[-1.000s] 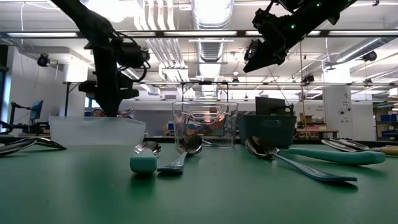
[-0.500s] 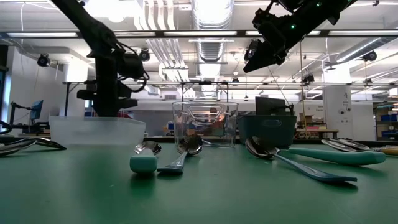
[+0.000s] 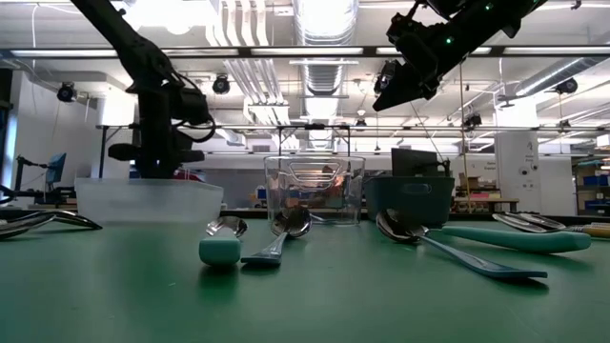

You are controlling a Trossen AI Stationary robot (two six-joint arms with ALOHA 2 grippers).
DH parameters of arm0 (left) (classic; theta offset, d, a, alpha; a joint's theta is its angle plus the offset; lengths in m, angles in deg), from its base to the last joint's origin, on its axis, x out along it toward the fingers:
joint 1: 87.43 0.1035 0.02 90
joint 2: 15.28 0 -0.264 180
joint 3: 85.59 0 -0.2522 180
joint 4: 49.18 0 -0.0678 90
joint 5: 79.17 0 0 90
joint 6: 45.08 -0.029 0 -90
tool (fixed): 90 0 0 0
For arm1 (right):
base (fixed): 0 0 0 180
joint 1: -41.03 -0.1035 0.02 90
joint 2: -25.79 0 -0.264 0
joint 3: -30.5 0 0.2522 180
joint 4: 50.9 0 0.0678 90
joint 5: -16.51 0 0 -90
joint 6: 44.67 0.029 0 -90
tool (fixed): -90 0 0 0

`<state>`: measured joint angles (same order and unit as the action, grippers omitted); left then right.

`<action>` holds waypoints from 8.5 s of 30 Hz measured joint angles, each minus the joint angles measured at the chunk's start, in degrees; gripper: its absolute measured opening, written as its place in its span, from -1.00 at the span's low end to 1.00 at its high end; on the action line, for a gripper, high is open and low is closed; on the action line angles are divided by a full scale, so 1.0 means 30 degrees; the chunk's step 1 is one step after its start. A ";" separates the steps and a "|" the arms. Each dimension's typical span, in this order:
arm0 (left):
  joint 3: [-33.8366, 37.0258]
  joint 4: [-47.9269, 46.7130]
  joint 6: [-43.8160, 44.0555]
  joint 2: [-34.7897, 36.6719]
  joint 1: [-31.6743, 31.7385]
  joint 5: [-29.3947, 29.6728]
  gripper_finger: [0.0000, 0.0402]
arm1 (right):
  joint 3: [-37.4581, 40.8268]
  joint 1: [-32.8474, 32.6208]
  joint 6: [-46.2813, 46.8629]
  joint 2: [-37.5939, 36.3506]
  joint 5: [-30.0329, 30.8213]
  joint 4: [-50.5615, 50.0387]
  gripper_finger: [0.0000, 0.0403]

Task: Sort silverware by color (type)
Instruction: Put the green spoon into the white bin, then put the yellow spoon into the blue bin

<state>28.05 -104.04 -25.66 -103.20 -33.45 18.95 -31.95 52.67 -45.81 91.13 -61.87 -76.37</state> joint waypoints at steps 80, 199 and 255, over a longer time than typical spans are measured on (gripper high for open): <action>0.0474 -0.0219 -0.0240 -0.0007 0.1528 -0.1551 -0.81 | 0.0000 0.0000 -0.0124 0.0007 0.0000 -0.0112 -0.94; 0.5581 2.1185 -1.1834 1.1553 -1.1833 0.1830 -0.39 | -0.8663 -0.1122 0.9763 0.8524 -0.5654 -1.7049 -0.94; 0.5581 1.6633 -1.1300 1.5080 -1.1833 0.1458 -0.39 | 0.1115 -0.5657 1.8888 0.4386 -0.5448 -1.4501 -0.29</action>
<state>44.80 -54.14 -59.56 -57.95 -68.95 23.32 -28.61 35.70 10.85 104.29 -78.21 -119.87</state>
